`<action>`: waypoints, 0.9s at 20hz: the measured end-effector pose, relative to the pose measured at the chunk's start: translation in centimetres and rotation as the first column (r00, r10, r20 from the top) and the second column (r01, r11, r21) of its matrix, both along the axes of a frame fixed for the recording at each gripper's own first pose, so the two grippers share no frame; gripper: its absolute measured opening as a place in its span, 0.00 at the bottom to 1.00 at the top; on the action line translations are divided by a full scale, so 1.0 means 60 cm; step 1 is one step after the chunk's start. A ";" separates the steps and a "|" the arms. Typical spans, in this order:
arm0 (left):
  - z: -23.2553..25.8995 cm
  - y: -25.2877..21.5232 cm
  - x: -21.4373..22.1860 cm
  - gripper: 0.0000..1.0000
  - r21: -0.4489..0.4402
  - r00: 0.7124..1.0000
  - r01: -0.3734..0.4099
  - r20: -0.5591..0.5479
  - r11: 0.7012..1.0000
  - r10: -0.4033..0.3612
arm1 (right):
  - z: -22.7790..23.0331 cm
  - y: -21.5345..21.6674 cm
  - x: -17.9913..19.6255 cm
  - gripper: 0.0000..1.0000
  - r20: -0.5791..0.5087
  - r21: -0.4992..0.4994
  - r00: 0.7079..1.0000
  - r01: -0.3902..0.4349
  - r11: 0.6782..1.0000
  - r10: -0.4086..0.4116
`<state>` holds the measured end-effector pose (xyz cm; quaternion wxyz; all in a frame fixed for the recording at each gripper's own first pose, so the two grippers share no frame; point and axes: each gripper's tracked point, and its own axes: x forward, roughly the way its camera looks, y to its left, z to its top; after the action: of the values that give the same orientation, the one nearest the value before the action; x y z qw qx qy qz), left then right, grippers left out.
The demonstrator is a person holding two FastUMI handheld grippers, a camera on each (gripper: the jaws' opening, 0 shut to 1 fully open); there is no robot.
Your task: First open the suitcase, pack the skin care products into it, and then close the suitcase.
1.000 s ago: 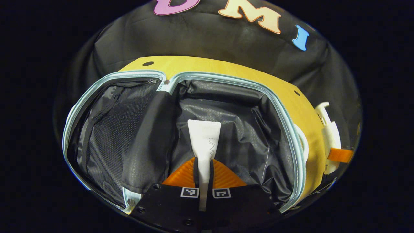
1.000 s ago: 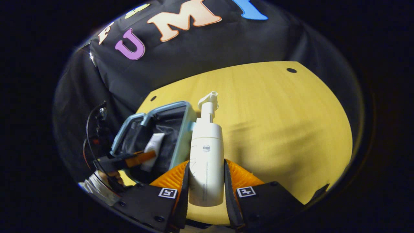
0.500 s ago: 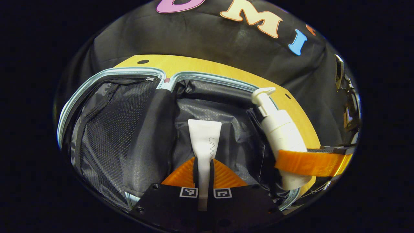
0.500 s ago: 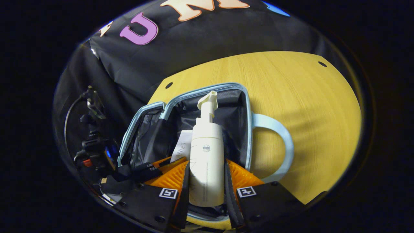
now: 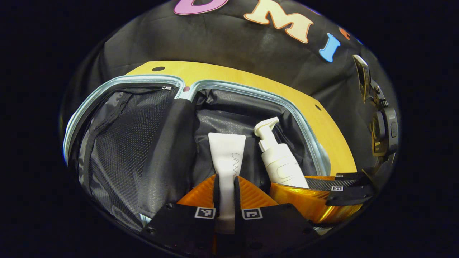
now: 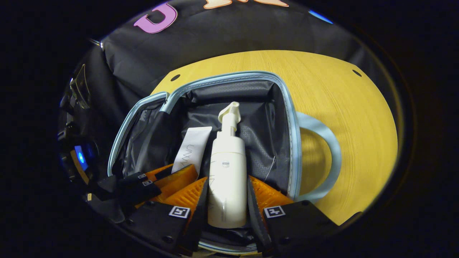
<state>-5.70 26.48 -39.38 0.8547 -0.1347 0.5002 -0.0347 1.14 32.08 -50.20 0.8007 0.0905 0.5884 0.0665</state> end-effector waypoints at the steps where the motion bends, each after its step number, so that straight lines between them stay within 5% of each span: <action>1: 0.007 -0.005 0.002 0.16 -0.013 1.000 0.002 0.017 1.000 -0.001 | 0.013 -0.001 0.004 0.65 0.017 0.010 1.000 -0.008 1.000 0.008; 3: 0.036 -0.015 0.015 0.29 -0.037 0.998 -0.002 0.060 0.999 0.005 | 0.045 -0.014 0.011 0.66 0.076 0.020 0.997 -0.006 1.000 0.004; 4: 0.060 -0.011 0.022 0.43 -0.013 0.996 0.006 0.092 1.000 -0.005 | 0.072 -0.021 0.020 0.77 0.121 0.037 0.993 -0.005 0.999 0.000; 6: 0.099 0.003 0.037 0.54 0.037 0.988 0.033 0.150 0.999 -0.038 | 0.116 -0.034 0.039 0.96 0.199 0.070 0.980 0.003 0.998 -0.017; 8: 0.134 0.030 0.052 0.69 0.052 0.982 0.021 0.189 0.998 -0.031 | 0.147 -0.048 0.046 0.92 0.253 0.095 0.967 0.010 0.995 -0.034; 13: 0.171 0.203 0.070 0.65 0.146 0.975 -0.086 0.218 0.986 0.053 | 0.172 -0.090 0.036 0.96 0.297 0.091 0.954 0.016 0.996 -0.043; 18: 0.177 0.437 0.064 0.66 0.314 0.967 -0.199 0.216 0.928 0.134 | 0.184 -0.133 0.034 0.96 0.313 0.054 0.948 0.050 0.997 -0.065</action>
<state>-1.84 52.71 -28.73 0.9089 -0.0266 0.4011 0.1106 3.20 24.10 -39.14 0.8836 0.1139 0.4488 0.0700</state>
